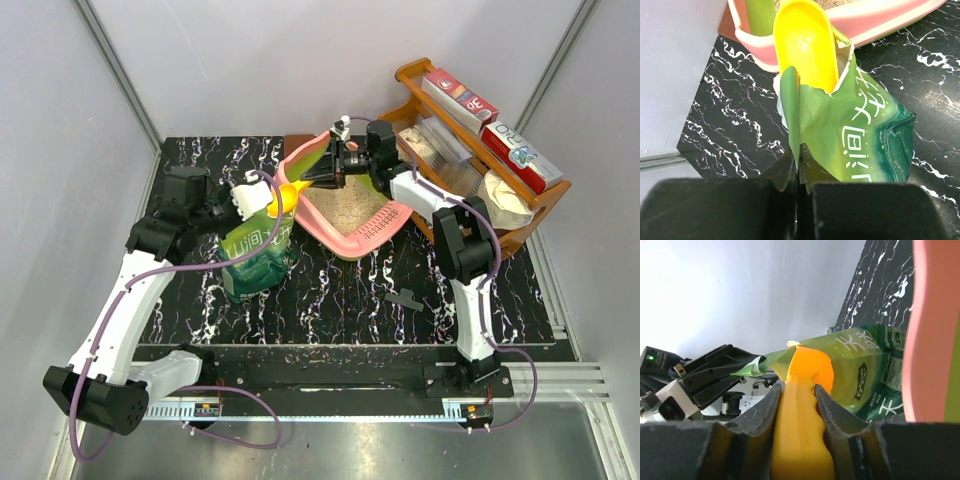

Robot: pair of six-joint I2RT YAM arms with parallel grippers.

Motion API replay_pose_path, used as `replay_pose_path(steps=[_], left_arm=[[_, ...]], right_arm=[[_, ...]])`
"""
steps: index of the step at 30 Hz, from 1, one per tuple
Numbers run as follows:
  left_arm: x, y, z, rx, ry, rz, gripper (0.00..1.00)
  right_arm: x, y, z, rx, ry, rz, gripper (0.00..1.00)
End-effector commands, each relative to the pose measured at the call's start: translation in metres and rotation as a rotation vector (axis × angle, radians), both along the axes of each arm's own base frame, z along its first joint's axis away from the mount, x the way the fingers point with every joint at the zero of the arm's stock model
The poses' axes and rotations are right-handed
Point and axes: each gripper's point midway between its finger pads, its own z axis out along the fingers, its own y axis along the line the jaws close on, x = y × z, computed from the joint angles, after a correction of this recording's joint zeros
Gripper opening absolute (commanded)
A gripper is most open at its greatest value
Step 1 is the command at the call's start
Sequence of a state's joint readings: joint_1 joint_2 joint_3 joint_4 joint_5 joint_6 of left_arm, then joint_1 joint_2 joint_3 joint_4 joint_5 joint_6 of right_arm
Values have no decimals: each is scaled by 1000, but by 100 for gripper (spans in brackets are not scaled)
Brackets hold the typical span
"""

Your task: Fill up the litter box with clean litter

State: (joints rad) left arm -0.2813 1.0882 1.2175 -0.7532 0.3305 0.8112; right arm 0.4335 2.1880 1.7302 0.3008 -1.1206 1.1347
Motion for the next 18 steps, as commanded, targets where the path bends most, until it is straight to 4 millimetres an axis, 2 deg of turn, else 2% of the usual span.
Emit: replay_pose_path(steps=[1,4,9,14,18], left_arm=[[13,1,44,-19,-169,19,2],[15,3,46,-19,-175,31,3],[16,4,48,-22,-179,39,2],[16,6,50,-11,-191,41,2],[17,6,49,-11,-192,43,2]], right_arm=[[9,-27,34,40,-15,-43,0],[9,-33,40,45,-32,-51,0],[12,-38,35,41,-18,-62,0],[15,-47,44,47,-46,-79,0],[18,-58,42,42,-39,-101,0]])
